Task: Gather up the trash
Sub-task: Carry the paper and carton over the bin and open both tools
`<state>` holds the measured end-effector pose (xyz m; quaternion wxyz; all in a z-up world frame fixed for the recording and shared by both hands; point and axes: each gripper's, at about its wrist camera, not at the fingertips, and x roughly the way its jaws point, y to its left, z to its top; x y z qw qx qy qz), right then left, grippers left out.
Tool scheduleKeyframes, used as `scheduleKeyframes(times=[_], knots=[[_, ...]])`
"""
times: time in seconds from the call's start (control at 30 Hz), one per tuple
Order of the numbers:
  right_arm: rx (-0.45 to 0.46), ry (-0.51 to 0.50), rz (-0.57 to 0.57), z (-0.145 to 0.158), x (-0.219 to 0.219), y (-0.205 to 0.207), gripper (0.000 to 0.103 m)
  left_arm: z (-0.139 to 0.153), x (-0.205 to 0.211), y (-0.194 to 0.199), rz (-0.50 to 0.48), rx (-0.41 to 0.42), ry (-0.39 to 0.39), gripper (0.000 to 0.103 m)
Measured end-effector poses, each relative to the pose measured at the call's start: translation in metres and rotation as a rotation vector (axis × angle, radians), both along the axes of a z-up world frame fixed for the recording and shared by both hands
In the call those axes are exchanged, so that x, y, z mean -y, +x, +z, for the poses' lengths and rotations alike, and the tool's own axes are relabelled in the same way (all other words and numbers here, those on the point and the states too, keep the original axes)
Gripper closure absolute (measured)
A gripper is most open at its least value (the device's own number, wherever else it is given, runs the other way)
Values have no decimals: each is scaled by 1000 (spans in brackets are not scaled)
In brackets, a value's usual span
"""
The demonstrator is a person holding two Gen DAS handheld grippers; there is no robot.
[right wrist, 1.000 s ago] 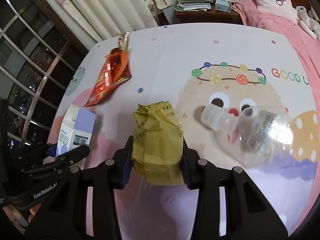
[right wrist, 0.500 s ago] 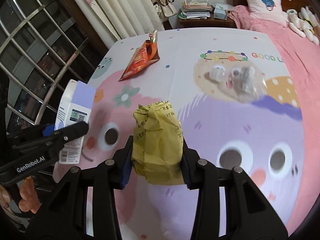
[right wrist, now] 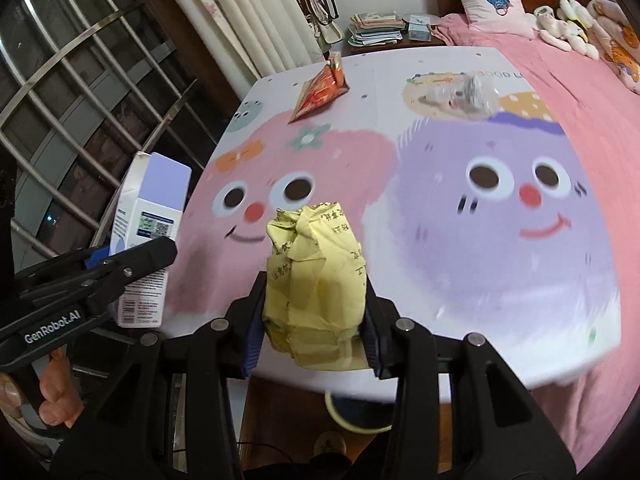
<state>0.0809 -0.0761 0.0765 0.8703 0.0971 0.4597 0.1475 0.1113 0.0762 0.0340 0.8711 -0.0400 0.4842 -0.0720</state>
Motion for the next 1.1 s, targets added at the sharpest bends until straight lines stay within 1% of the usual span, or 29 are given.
scheduleKeyframes(times=[0.17,0.3,0.5,0.63,0.73,0.83,0.9,0.97,1.03,1.1], knots=[[-10,11,-31,-13,-19,-62,66,-24,-17,-49,-44,-40,12,67],[-55,-2,-35,-33,-28,-98,66,-47,-19,-81,-78,-92,12,67],[-114,-20,-46,-65,-26,-127,66,-77,-5,-108,-122,-134,14,67],[-176,-32,-60,-100,-21,-141,65,-105,14,-120,-169,-155,24,67],[-218,-41,-69,-129,-15,-145,65,-136,28,-127,-198,-196,29,67],[-237,-74,-75,-160,-11,-146,65,-179,41,-133,-209,-251,34,67],[-259,-85,-76,-187,-6,-146,65,-207,46,-134,-209,-289,34,67],[-276,-88,-72,-216,-1,-145,65,-239,49,-137,-208,-316,36,67],[-291,-101,-68,-247,2,-143,65,-265,51,-138,-208,-334,40,67],[-308,-100,-67,-272,5,-141,65,-297,52,-135,-204,-361,35,67]])
